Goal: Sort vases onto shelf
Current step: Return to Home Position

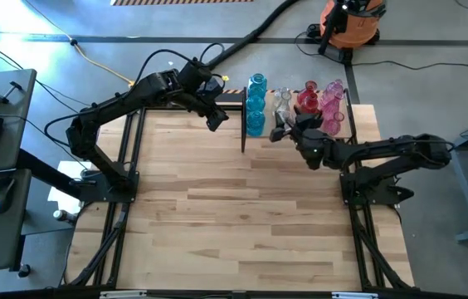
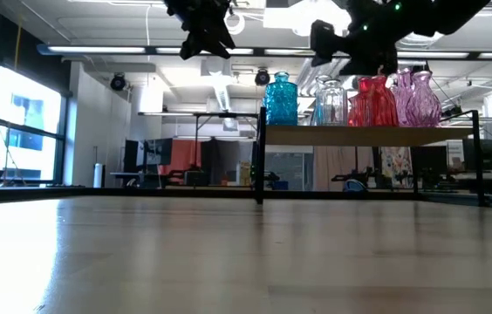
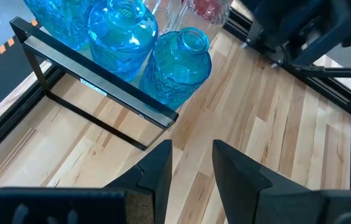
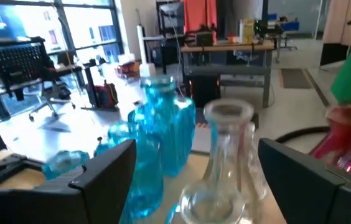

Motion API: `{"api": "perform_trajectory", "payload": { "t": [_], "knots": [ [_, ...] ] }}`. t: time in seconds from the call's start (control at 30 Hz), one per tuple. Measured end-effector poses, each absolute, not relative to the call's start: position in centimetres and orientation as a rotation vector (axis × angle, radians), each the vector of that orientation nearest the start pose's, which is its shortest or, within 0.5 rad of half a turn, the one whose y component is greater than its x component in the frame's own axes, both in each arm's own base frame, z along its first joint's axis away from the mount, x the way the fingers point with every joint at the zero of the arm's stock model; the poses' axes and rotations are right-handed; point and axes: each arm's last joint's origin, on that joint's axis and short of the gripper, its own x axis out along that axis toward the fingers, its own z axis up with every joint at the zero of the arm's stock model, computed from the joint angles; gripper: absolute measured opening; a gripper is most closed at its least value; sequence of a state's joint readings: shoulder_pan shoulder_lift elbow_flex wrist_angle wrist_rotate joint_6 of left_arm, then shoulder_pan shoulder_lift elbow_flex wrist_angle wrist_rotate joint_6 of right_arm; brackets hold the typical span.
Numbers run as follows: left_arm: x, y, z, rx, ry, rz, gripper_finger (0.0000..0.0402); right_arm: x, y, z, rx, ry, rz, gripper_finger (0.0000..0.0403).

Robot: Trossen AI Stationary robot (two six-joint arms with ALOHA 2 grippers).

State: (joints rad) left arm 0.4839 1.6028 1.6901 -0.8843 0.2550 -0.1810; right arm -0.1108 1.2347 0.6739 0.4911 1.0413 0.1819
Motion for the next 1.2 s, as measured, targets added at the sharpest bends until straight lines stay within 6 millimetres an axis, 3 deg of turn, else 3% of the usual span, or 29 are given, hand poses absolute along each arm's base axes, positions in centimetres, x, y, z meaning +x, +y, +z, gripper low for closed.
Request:
{"api": "perform_trajectory", "payload": {
  "t": [0.43,1.2],
  "knots": [
    [29.9,14.9,38.0,-0.460,0.726,0.285,0.0106,21.4,-4.8,31.1,0.167,-0.189,-1.111,0.0322],
    [30.1,14.9,38.1,-0.454,0.709,0.282,0.0106,14.9,-4.3,35.6,0.213,-0.390,-1.075,0.0322]
  ]
}}
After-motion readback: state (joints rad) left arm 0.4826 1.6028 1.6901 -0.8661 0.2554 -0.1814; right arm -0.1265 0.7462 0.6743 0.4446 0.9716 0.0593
